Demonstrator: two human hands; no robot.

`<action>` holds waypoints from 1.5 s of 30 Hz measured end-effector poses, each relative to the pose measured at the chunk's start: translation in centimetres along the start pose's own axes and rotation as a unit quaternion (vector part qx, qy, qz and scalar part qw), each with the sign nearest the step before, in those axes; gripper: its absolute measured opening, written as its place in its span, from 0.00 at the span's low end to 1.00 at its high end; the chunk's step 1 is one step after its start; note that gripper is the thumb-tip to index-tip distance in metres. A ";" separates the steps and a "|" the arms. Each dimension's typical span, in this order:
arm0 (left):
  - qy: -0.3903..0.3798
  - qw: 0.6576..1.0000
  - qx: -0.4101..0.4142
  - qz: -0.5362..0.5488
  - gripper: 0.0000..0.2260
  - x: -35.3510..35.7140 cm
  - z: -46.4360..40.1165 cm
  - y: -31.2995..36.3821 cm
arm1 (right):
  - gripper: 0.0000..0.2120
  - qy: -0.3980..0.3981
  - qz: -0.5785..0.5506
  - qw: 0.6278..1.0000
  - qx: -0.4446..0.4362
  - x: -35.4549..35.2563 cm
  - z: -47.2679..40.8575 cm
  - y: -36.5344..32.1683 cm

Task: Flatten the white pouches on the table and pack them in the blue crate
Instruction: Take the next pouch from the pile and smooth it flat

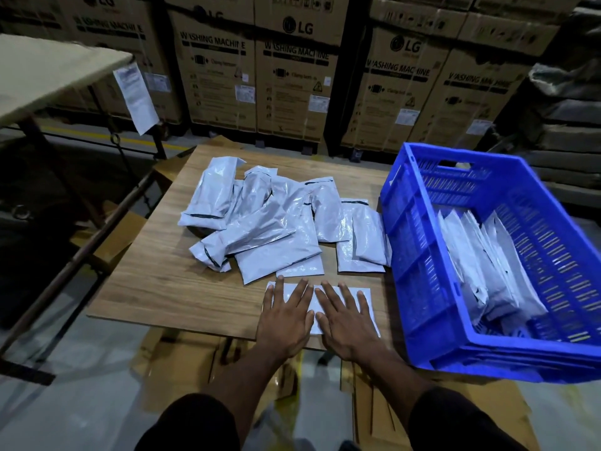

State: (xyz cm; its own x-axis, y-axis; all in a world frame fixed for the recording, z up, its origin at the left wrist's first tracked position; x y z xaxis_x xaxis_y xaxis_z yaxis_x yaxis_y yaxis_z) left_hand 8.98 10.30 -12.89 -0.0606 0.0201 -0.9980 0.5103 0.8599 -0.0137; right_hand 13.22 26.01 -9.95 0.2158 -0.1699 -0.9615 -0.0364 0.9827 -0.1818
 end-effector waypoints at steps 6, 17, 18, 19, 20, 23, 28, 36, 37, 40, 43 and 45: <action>0.005 1.000 -0.006 0.022 0.28 0.1 0.6 -0.6 | 0.30 -0.040 0.004 0.999 0.018 -0.6 -0.3 -0.5; -0.003 0.999 -0.029 0.044 0.29 -0.1 1.8 -0.9 | 0.35 -0.043 -0.008 0.998 0.056 -0.9 0.1 -1.5; -0.004 0.999 -0.028 0.044 0.29 -0.1 1.8 -1.0 | 0.31 -0.039 -0.012 0.997 0.061 -0.9 0.2 -1.0; -0.005 0.999 -0.028 0.045 0.29 -0.1 1.7 -1.1 | 0.30 -0.033 -0.017 0.997 0.066 -0.9 0.5 -0.2; -0.004 0.999 -0.027 0.044 0.29 0.0 1.7 -1.2 | 0.30 -0.026 -0.022 0.997 0.071 -1.1 1.0 0.6; 0.000 0.999 -0.027 0.044 0.30 0.2 1.8 -1.1 | 0.33 -0.025 -0.029 0.996 0.076 -1.5 2.2 2.8; -0.015 0.999 -0.024 0.041 0.30 0.4 1.9 -1.2 | 0.32 -0.022 -0.039 0.997 0.069 -0.8 2.2 3.3; -0.022 0.998 -0.049 0.036 0.25 0.1 1.6 -0.8 | 0.31 0.048 0.021 0.998 0.039 -1.9 1.3 1.5; -0.018 0.998 -0.049 0.034 0.24 0.2 1.7 -0.8 | 0.30 0.039 0.025 0.999 0.017 -1.9 1.1 0.7; 0.000 0.999 -0.039 0.027 0.26 0.4 2.3 -1.0 | 0.28 0.007 0.027 0.999 -0.033 -0.8 0.2 -1.1; 0.026 0.998 -0.038 0.044 0.26 0.3 2.8 -1.1 | 0.26 0.016 0.020 0.999 -0.031 0.6 -0.1 -1.2; 0.045 0.997 -0.038 0.050 0.27 0.5 2.9 -1.2 | 0.26 0.026 0.014 0.999 -0.034 1.2 0.0 -0.8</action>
State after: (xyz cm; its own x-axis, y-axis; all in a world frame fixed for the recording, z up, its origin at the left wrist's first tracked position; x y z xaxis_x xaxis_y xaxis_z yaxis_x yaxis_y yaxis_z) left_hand 10.79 7.80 -13.53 -0.0921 0.1503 -0.9843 0.4520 0.8871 0.0932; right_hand 13.53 25.04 -10.97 0.1621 -0.1480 -0.9756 -0.1086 0.9800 -0.1667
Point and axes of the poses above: each hand's wrist, its own z-axis away from the middle knuckle, its own x-axis out of the palm, y = z × x, the point moved 2 cm from there along -z, towards the middle knuckle, and after that the axes turned 8 degrees about -z, right-handed, at the moved point
